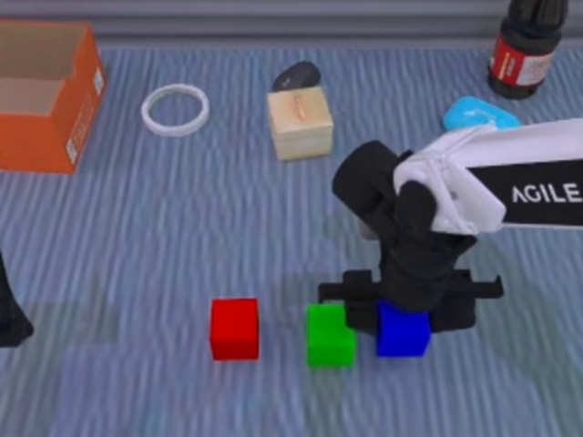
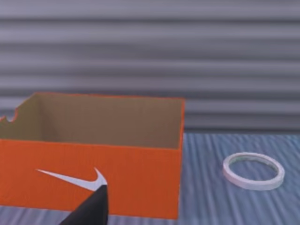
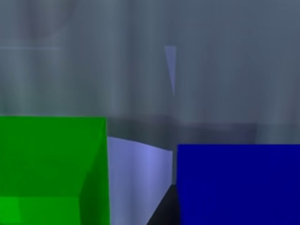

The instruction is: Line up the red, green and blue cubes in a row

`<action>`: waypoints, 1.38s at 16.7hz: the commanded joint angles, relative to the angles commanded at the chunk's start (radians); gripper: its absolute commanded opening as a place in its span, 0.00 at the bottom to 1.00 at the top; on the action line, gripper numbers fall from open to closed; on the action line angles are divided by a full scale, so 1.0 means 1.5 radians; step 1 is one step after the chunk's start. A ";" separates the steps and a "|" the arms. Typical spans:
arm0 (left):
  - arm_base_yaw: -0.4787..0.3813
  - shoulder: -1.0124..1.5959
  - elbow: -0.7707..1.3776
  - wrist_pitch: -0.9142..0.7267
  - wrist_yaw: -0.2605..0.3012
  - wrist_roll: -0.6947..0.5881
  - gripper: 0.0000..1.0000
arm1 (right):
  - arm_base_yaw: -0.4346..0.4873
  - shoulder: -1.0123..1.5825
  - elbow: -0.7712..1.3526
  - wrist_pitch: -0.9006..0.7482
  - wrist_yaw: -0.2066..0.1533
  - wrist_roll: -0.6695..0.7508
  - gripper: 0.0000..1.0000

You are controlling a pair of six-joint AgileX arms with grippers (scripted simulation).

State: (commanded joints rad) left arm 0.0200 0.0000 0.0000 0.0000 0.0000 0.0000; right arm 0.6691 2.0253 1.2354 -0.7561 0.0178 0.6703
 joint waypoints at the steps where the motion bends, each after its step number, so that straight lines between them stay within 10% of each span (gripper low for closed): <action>1: 0.000 0.000 0.000 0.000 0.000 0.000 1.00 | 0.000 0.000 0.000 0.000 0.000 0.000 0.60; 7: 0.000 0.000 0.000 0.000 0.000 0.000 1.00 | 0.000 0.000 0.000 0.000 0.000 0.000 1.00; 23: 0.000 0.000 0.000 0.000 0.000 0.000 1.00 | 0.007 -0.064 0.080 -0.149 -0.001 0.000 1.00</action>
State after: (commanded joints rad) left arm 0.0200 0.0000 0.0000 0.0000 0.0000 0.0000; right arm 0.6797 1.9291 1.3547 -0.9790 0.0169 0.6702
